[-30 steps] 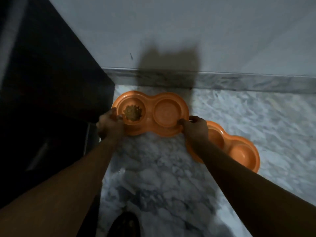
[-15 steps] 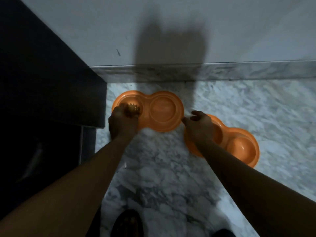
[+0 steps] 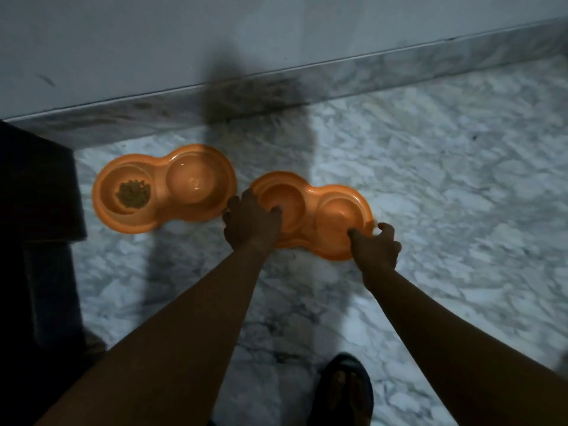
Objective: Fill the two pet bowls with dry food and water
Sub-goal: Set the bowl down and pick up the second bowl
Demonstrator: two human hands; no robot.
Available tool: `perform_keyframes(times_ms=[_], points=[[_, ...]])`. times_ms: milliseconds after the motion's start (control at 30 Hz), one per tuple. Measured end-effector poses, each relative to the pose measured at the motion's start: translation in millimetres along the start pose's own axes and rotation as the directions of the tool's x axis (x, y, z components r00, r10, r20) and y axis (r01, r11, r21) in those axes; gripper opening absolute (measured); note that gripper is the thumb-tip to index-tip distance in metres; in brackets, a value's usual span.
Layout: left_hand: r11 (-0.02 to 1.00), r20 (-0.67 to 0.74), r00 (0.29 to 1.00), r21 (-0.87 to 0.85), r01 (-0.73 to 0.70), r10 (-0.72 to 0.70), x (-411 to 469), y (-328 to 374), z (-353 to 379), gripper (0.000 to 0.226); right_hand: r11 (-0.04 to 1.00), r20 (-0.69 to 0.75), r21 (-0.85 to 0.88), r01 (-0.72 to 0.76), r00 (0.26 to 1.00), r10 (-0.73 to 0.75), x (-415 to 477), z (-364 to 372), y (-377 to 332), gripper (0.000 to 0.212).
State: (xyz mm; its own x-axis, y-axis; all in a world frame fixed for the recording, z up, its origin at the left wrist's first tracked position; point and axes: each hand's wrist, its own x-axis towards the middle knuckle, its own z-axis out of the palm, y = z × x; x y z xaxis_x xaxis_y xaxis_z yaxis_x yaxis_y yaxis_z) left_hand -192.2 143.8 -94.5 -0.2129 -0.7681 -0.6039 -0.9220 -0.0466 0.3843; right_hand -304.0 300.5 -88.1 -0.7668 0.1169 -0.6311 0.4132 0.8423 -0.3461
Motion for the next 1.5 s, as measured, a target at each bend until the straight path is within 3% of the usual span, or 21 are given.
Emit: perform_keyframes(times_ms=[67, 167, 333, 533, 700, 833, 933, 1100, 1500], points=[[0.999, 0.01, 1.0, 0.028, 0.028, -0.028, 8, -4, 9, 0.065, 0.996, 0.089, 0.081, -0.026, 0.996, 0.018, 11, 1, 9, 0.063], [0.999, -0.032, 0.999, -0.04, 0.015, -0.016, 9, -6, 6, 0.06, 0.991, 0.11, 0.131, -0.03, 0.994, 0.016, 14, -5, 9, 0.062], [0.976, -0.031, 0.999, -0.217, -0.001, -0.006, -40, 14, -53, 0.056, 0.981, 0.104, 0.194, 0.019, 0.994, -0.04, -21, -64, -10, 0.094], [0.92, -0.042, 0.996, -0.383, -0.085, 0.074, -175, 76, -226, 0.061, 0.96, 0.079, 0.274, 0.063, 0.993, -0.088, -170, -222, -88, 0.082], [0.884, -0.147, 0.976, -0.417, -0.209, 0.161, -313, 129, -403, 0.068, 0.927, 0.057, 0.319, 0.198, 0.972, -0.227, -347, -367, -162, 0.078], [0.848, -0.205, 0.954, -0.444, -0.288, 0.217, -414, 135, -527, 0.065, 0.877, 0.06, 0.386, 0.284, 0.942, -0.332, -472, -441, -193, 0.067], [0.819, -0.268, 0.932, -0.456, -0.347, 0.246, -472, 110, -596, 0.065, 0.825, 0.052, 0.427, 0.371, 0.901, -0.432, -553, -462, -202, 0.063], [0.805, -0.392, 0.908, -0.484, -0.342, 0.15, -546, 33, -695, 0.063, 0.751, 0.146, 0.483, 0.449, 0.805, -0.575, -668, -449, -205, 0.054], [0.83, -0.463, 0.886, -0.483, -0.279, 0.028, -629, -235, -863, 0.072, 0.687, 0.397, 0.454, 0.567, 0.561, -0.726, -919, -302, -203, 0.059]])
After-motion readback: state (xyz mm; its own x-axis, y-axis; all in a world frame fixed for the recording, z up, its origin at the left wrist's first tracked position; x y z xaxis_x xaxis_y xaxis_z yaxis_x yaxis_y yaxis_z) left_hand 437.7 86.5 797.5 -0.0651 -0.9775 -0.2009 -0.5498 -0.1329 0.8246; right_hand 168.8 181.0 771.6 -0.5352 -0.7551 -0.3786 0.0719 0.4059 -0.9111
